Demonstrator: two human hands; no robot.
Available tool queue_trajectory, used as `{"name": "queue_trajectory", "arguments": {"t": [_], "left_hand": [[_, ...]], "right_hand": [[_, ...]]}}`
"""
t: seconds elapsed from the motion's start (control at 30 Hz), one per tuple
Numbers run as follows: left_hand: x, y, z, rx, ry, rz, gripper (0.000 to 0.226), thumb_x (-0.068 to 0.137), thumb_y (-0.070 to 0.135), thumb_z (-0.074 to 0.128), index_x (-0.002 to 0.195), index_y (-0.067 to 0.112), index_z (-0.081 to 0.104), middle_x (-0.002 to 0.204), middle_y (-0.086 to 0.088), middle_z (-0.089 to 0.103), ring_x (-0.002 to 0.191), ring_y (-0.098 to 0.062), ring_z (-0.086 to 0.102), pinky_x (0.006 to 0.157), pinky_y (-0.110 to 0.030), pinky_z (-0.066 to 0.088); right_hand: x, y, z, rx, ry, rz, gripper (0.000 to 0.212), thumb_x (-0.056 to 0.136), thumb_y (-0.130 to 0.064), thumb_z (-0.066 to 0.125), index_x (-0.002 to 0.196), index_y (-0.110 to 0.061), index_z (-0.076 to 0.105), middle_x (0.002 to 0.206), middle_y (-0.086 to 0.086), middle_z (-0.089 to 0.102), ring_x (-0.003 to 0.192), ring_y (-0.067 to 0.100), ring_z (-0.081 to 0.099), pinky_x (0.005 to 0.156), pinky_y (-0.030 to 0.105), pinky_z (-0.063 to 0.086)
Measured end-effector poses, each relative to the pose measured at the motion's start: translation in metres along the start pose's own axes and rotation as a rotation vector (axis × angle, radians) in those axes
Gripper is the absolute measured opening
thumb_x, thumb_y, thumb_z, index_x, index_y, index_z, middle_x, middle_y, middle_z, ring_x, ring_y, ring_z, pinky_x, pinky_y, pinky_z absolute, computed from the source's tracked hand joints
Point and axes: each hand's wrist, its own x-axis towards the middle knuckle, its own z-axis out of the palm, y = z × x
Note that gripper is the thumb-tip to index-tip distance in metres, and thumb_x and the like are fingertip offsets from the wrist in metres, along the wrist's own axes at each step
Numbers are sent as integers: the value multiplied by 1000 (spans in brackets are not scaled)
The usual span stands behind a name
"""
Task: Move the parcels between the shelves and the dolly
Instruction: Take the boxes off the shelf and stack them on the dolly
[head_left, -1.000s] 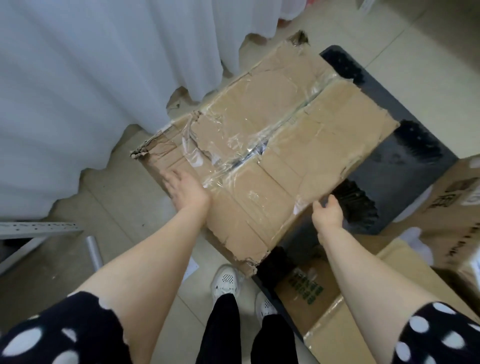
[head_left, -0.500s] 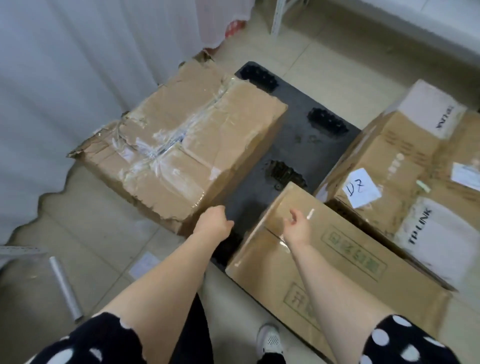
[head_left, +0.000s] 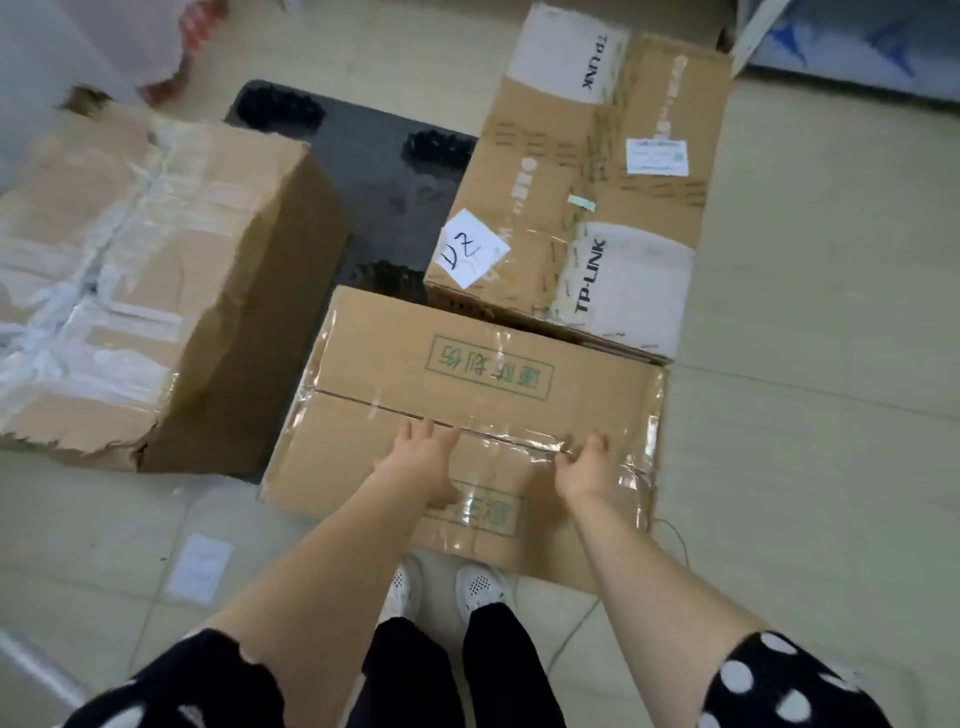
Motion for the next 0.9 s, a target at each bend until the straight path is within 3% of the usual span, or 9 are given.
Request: {"name": "queue_trajectory", "arguments": {"t": [0.2, 0.33, 0.6, 0.73, 0.9], "left_hand": [[9, 46, 26, 193, -165, 49, 119, 72, 35, 81, 149, 42, -9, 154, 0, -31, 141, -36, -27, 107, -69, 21], [16, 40, 42, 270, -182, 39, 132, 64, 37, 85, 146, 45, -18, 148, -1, -42, 136, -40, -34, 102, -73, 23], [19, 2, 61, 241, -210, -12, 137, 65, 42, 84, 143, 41, -28, 144, -7, -47, 135, -48, -29, 110, -64, 20], [20, -16, 56, 205, -214, -61, 135, 66, 44, 83, 144, 40, -27, 145, -7, -46, 137, -48, -27, 112, -63, 19], [21, -13, 44, 139, -215, -68, 112, 77, 46, 74, 150, 38, -10, 152, -9, -34, 141, -44, -20, 113, -61, 18]], "right_hand": [[24, 71, -13, 31, 86, 209, 75, 91, -20, 59, 149, -3, 16, 151, 21, 23, 140, 33, 26, 113, 40, 27], [36, 89, -5, 58, 59, 271, 79, 91, -23, 60, 149, 1, 12, 153, 18, 22, 142, 31, 23, 112, 39, 26], [35, 69, 12, 66, 51, 301, 81, 89, -21, 60, 150, -2, 10, 152, 16, 24, 138, 34, 30, 111, 38, 29], [29, 52, 28, 58, 19, 258, 84, 89, -19, 59, 151, -2, 4, 154, 16, 19, 140, 34, 25, 115, 40, 25], [23, 42, 23, 24, -11, 308, 85, 89, -23, 59, 151, -5, 4, 155, 13, 17, 142, 32, 21, 116, 45, 21]]}}
